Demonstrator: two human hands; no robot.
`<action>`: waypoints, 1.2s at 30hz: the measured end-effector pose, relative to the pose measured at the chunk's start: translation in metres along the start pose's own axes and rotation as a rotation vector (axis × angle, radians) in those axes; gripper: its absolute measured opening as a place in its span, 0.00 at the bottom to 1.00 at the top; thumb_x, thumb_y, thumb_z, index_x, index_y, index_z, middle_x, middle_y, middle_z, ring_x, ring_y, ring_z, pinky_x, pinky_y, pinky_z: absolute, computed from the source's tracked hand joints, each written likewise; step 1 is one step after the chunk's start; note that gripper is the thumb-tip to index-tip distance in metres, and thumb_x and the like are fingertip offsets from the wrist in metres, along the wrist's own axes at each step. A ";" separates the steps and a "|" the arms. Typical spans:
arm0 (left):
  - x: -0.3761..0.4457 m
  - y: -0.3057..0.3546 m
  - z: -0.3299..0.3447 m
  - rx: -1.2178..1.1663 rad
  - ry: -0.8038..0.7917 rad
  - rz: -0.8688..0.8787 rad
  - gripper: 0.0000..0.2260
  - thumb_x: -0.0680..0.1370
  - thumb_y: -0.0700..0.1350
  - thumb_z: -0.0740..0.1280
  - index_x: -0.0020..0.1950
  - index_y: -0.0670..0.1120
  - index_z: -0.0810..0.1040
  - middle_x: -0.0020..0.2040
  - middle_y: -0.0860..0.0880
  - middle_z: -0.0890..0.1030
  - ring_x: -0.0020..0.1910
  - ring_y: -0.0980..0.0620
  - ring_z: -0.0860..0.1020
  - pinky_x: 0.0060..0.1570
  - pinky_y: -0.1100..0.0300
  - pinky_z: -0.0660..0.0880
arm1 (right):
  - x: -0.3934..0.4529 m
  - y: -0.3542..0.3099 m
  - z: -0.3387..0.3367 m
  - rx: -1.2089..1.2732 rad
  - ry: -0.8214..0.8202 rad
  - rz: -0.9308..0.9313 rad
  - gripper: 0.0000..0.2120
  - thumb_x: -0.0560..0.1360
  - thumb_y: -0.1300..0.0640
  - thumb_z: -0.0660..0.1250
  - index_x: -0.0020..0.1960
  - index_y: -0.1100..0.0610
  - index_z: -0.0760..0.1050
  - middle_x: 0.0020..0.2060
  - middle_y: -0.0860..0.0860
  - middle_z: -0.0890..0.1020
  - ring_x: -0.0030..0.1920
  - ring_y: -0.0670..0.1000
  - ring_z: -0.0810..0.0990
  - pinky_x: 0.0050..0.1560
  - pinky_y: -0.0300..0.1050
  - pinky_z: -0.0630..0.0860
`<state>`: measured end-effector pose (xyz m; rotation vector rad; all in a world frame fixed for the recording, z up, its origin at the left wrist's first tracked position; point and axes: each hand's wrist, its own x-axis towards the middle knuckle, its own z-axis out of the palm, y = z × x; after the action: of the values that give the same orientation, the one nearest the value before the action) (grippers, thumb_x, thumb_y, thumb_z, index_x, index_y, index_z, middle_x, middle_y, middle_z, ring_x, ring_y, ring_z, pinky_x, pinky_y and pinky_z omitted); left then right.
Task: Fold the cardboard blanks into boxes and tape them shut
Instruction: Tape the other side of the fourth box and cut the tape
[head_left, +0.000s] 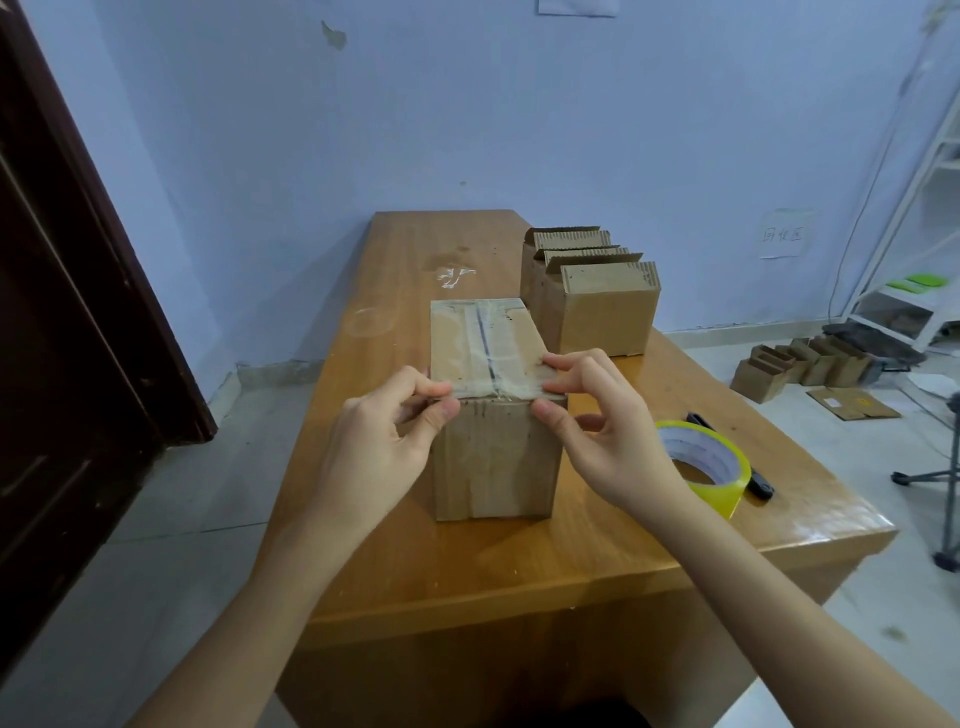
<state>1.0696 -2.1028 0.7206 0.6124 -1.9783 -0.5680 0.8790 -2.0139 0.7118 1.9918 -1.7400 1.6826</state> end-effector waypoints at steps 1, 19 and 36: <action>0.000 -0.001 -0.001 -0.013 -0.011 -0.006 0.12 0.73 0.50 0.66 0.50 0.43 0.80 0.51 0.65 0.74 0.52 0.69 0.74 0.44 0.66 0.79 | 0.000 0.001 -0.002 0.016 -0.009 -0.009 0.03 0.76 0.56 0.66 0.48 0.54 0.72 0.54 0.45 0.75 0.63 0.39 0.71 0.41 0.34 0.78; 0.109 0.028 -0.028 0.563 -0.092 -0.118 0.14 0.78 0.58 0.58 0.56 0.50 0.72 0.48 0.55 0.78 0.46 0.52 0.74 0.45 0.58 0.65 | 0.033 -0.048 -0.037 -0.569 -0.365 0.648 0.21 0.80 0.38 0.46 0.59 0.53 0.62 0.41 0.50 0.80 0.38 0.50 0.82 0.44 0.51 0.82; 0.165 -0.040 -0.023 0.439 -0.593 -0.407 0.25 0.82 0.57 0.51 0.56 0.39 0.78 0.57 0.41 0.79 0.54 0.43 0.77 0.58 0.51 0.72 | 0.052 -0.062 -0.018 0.013 -0.482 0.829 0.25 0.81 0.46 0.54 0.73 0.57 0.52 0.38 0.61 0.84 0.36 0.58 0.85 0.33 0.47 0.82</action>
<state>1.0282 -2.2400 0.8149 1.2492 -2.5859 -0.6077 0.9008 -2.0155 0.7916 1.9111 -3.0415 1.3657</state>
